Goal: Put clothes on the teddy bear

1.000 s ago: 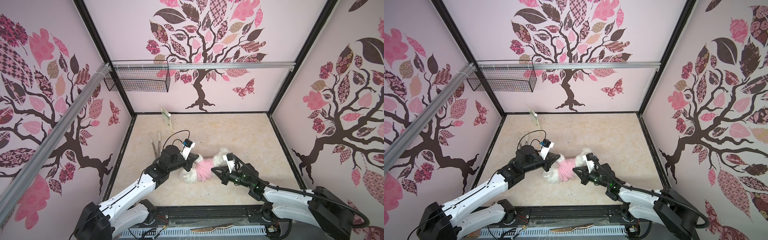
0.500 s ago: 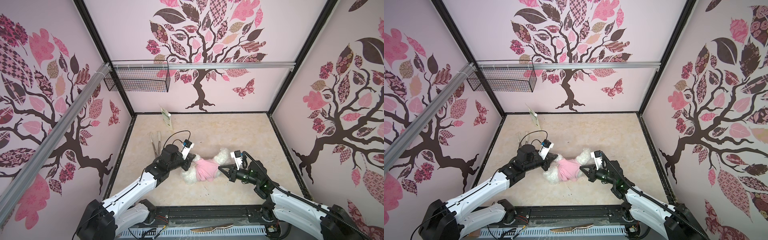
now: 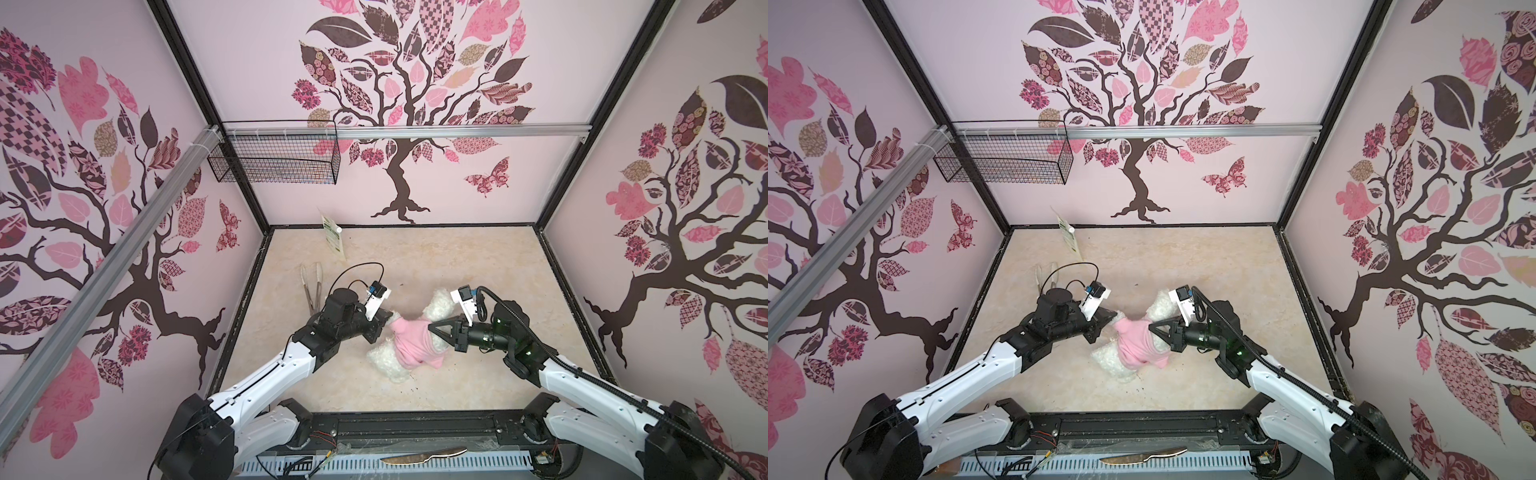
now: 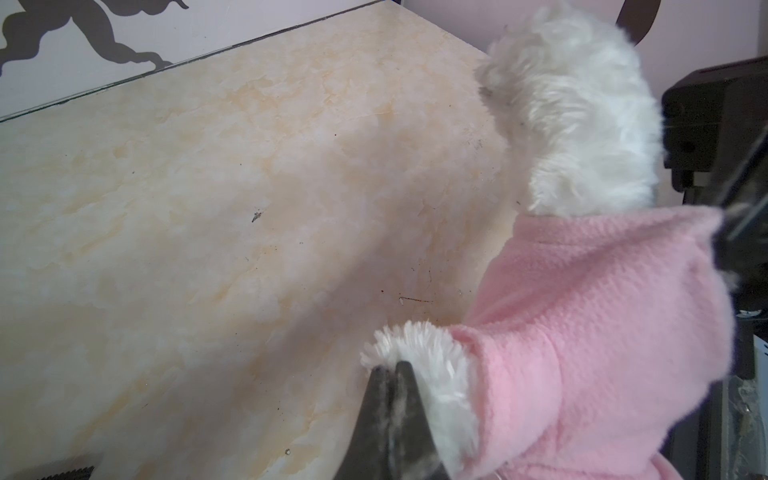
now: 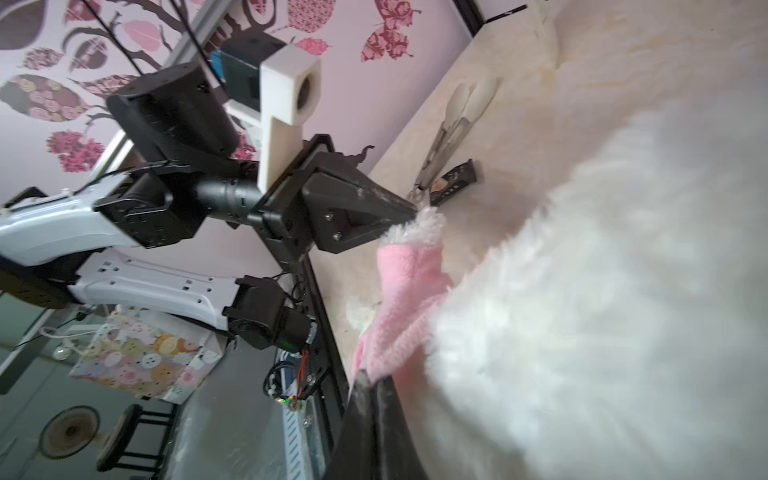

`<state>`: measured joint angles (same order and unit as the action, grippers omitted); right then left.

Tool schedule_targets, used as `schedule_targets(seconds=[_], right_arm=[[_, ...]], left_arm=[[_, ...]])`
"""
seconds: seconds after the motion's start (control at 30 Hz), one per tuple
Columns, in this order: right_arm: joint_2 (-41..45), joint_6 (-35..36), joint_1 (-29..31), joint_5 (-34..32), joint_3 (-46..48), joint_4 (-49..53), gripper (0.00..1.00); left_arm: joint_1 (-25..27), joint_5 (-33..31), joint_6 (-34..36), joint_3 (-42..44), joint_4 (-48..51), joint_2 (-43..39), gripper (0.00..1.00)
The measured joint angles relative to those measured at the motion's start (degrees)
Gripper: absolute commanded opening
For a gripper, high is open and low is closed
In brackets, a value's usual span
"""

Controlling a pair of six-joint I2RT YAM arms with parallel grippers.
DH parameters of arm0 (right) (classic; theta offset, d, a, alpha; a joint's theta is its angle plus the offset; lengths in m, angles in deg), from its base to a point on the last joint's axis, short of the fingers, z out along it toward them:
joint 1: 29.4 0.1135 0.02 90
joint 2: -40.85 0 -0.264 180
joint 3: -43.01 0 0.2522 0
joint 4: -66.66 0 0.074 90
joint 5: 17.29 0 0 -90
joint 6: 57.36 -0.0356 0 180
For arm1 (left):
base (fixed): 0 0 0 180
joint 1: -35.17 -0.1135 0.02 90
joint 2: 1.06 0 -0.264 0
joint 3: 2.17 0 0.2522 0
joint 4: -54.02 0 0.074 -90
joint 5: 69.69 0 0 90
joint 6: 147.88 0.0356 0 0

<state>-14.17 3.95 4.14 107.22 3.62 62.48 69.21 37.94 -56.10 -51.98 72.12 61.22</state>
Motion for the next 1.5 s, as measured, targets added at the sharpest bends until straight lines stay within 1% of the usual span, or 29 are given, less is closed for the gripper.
schedule_targets(seconds=[0.1,0.17,0.23,0.3,0.4,0.57,0.63,0.67,0.73,0.83,0.9,0.97,1.0,1.1,1.17,1.23,1.3,1.37,1.4,1.5], right_arm=[[-0.15,3.02,0.0,-6.6,-0.76,6.71,0.0],[-0.22,4.42,0.0,-9.73,-0.39,9.66,0.05],[-0.22,5.42,0.02,-11.3,0.15,10.78,0.11],[-0.07,6.34,0.0,-12.22,0.26,11.45,0.21],[1.07,7.56,-0.28,-13.66,0.24,12.07,0.3],[5.31,9.38,-0.31,-16.98,-0.42,13.55,0.36],[6.97,9.73,-0.31,-18.43,-0.81,13.55,0.37],[7.61,9.88,-0.31,-19.17,-1.01,13.62,0.38],[8.57,10.21,-0.31,-20.55,-1.27,13.62,0.38],[8.92,10.67,-0.31,-21.49,-1.36,13.49,0.39],[8.7,10.71,-0.31,-21.14,-1.33,13.0,0.38],[7.85,10.12,-0.31,-19.5,-1.31,11.26,0.34],[6.93,9.33,-0.28,-18.21,-1.29,9.73,0.33],[2.43,7.19,1.73,-15.52,-1.29,5.2,0.31],[-1.22,6.88,5.31,-15.21,-1.31,3.87,0.31],[-5.31,6.91,9.53,-14.88,-1.33,3.06,0.29],[-8.7,6.99,11.52,-14.03,-1.36,2.27,0.27],[-11.82,7.04,11.76,-14.03,-1.36,1.44,0.25],[-13.4,7.06,11.76,-14.03,-1.33,0.94,0.24],[-17.42,7.02,11.69,-13.94,-1.09,-1.03,0.21]], left_arm=[[0.0,0.07,-0.37,0.0,-0.48,-0.57,0.0],[0.0,0.24,-1.2,0.0,-1.46,-1.05,0.0],[0.02,0.55,-2.16,-0.02,-2.69,-1.55,0.0],[0.0,0.59,-2.93,-0.07,-4.07,-1.7,0.0],[-0.17,0.04,-3.28,-0.17,-4.87,-1.4,0.0],[-0.22,-1.95,-4.46,-0.26,-6.75,-0.33,0.0],[0.92,-3.8,-5.42,-0.26,-7.82,-0.31,0.0],[2.19,-4.79,-5.7,-0.17,-8.44,-0.31,0.03],[6.67,-6.6,-6.45,0.76,-9.99,-0.31,0.12],[13.88,-7.67,-8.98,5.07,-12.35,-0.61,0.28],[17.55,-8.07,-10.49,8.24,-12.37,-1.53,0.4],[19.78,-8.37,-11.85,10.45,-11.56,-3.78,0.56],[20.26,-8.57,-12.46,10.95,-10.86,-5.57,0.59],[20.37,-10.56,-13.97,11.02,-9.68,-12.07,0.64],[20.35,-13.27,-14.43,10.99,-8.87,-16.26,0.69],[20.15,-17.07,-15.54,10.88,-7.06,-19.71,0.74],[19.08,-21.59,-17.16,10.62,-4.07,-21.77,0.75],[16.0,-25.38,-19.71,9.97,-0.48,-22.58,0.75],[13.62,-26.91,-21.2,9.6,1.22,-22.58,0.76],[6.01,-29.05,-26.1,9.22,5.01,-22.08,0.78]])
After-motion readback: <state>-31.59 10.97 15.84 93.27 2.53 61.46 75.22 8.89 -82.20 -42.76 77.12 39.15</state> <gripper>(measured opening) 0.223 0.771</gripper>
